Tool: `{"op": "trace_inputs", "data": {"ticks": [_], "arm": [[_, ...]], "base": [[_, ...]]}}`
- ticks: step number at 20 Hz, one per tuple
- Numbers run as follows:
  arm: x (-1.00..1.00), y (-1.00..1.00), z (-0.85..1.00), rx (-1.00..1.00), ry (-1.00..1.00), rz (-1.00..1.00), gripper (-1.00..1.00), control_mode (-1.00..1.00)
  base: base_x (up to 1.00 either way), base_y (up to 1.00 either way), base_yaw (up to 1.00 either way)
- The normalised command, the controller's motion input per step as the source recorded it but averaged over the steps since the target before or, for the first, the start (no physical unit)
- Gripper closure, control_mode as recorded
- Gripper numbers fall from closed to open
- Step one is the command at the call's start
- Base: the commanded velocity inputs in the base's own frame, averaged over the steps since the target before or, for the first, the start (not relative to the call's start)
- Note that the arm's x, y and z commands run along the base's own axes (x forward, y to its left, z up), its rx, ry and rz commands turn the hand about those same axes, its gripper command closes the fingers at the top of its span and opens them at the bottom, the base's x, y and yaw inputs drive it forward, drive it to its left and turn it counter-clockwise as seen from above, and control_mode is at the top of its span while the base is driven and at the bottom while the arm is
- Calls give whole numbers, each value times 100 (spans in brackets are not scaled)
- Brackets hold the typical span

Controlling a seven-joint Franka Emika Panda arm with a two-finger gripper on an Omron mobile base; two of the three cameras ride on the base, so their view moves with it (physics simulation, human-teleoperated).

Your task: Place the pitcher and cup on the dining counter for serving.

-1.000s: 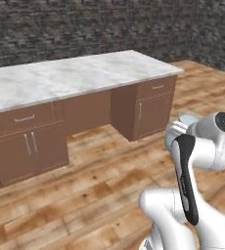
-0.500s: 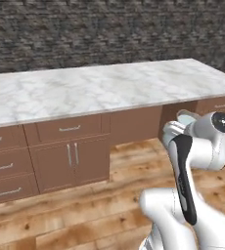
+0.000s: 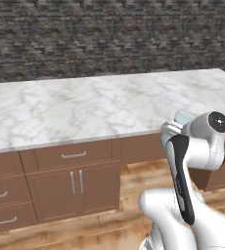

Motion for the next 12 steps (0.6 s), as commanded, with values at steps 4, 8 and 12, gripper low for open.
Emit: {"op": "trace_inputs", "data": {"ticks": [4,8,12], "arm": [[0,0,0,0,0,0,100,100],[0,0,0,0,0,0,100,100],[25,0,0,-2,3,4,100,-100]], "base": [[100,-40,17],[100,-32,27],[75,-4,17]]}}
